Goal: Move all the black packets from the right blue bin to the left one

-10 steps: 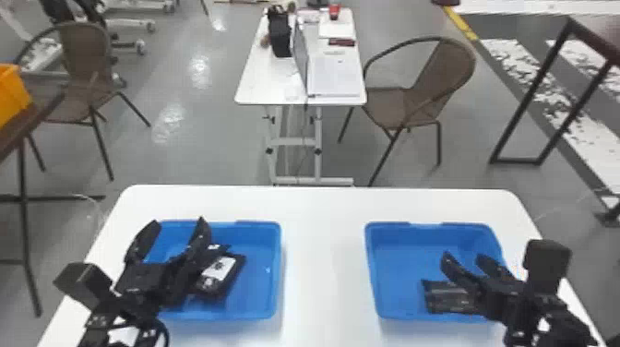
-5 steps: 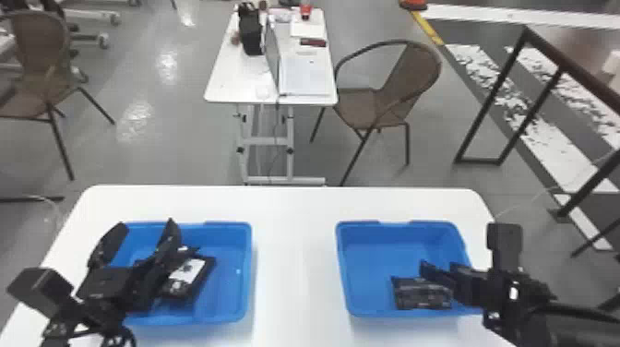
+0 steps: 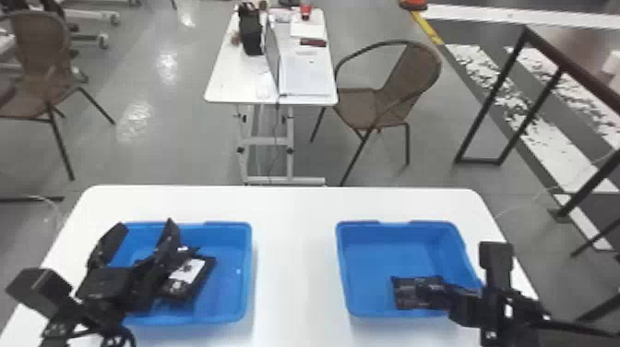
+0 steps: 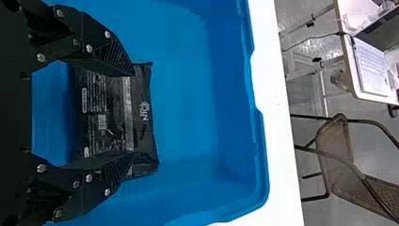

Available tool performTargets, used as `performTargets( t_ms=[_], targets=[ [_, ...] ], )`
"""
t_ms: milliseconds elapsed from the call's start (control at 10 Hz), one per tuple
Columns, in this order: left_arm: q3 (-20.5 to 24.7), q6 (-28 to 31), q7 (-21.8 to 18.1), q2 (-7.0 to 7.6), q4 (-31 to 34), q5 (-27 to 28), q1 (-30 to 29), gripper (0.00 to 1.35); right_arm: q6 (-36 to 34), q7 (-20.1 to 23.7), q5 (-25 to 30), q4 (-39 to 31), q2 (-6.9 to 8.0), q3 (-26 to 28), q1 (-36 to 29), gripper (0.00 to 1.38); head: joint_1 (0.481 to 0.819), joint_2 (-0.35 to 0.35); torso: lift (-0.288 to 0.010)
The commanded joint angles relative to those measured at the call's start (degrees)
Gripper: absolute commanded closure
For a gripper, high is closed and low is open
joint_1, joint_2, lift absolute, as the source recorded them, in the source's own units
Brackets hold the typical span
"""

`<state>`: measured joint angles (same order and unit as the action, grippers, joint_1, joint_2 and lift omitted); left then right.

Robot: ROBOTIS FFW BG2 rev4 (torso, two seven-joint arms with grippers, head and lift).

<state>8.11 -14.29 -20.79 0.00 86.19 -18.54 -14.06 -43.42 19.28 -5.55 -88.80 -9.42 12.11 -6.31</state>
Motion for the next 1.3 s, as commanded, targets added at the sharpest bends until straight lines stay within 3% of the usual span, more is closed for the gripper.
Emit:
performTargets(
  t_ms=[0,600,900,1100,1200],
  targets=[
    [0.0,0.1,0.0,-0.15,0.0,0.0,0.0,0.15,1.3,0.3,1.4,2.1,0.11,-0.2,0.9,0.49,0.695,-0.088,0.000],
    [0.2,0.2,0.0,-0.15,-0.1,-0.4,-0.4,0.15,3.7,0.4,2.9,11.5,0.90,-0.2,5.0,0.53,0.695,-0.090,0.000],
    [0.6,0.1,0.1,-0.15,-0.1,-0.4,-0.6,0.15,3.7,-1.3,2.8,8.5,1.25,-0.2,3.9,1.29,0.695,-0.085,0.000],
    [0.8,0.1,0.1,-0.15,-0.1,-0.7,-0.8,0.15,4.6,-3.5,0.8,6.1,3.01,2.1,2.5,1.28,0.695,-0.089,0.000],
    [0.7,-0.1,0.1,-0.15,-0.1,-0.8,-0.7,0.15,5.0,-3.5,0.1,5.6,3.01,2.1,2.3,1.28,0.695,-0.088,0.000]
  ],
)
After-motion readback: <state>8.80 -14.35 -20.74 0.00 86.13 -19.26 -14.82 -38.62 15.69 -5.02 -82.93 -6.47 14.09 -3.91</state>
